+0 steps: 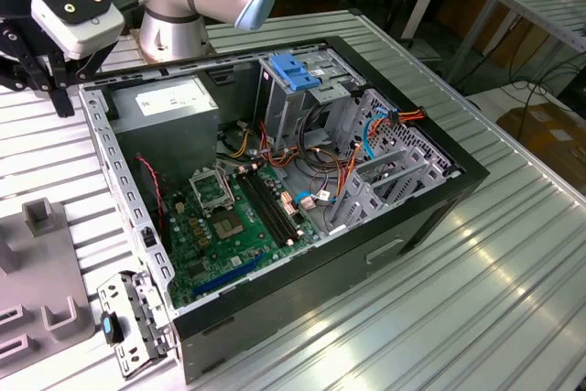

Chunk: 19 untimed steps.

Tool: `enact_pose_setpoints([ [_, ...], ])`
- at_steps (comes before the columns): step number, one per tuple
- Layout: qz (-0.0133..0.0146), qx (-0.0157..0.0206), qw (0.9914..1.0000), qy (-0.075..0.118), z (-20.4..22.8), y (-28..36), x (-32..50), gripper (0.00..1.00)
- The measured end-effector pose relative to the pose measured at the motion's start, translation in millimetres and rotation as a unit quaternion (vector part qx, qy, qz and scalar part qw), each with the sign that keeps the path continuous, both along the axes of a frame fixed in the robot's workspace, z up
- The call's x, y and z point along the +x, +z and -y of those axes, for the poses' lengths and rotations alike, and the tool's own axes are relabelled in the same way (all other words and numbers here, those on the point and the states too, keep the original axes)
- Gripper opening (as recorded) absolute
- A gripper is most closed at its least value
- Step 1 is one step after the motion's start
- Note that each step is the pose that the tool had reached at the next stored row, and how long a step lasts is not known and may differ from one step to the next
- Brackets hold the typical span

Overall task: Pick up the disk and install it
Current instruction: 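Reach for the disk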

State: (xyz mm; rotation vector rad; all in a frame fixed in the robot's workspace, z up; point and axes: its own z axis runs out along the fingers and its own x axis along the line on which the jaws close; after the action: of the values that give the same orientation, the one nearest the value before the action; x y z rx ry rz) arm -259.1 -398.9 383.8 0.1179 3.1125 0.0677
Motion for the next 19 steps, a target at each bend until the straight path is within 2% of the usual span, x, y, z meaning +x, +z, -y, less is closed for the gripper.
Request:
enact_pose_setpoints([
  [5, 0.0000, 0.0000, 1.00000, 0.000, -0.1, -0.2, -5.8, 0.11],
  [10, 0.0000, 0.0000, 1.00000, 0.000, -2.6, -0.9, -9.6, 0.11],
  [19, 0.0000, 0.0000, 1.00000, 0.000, -4.4, -2.4, -18.7, 0.11],
])
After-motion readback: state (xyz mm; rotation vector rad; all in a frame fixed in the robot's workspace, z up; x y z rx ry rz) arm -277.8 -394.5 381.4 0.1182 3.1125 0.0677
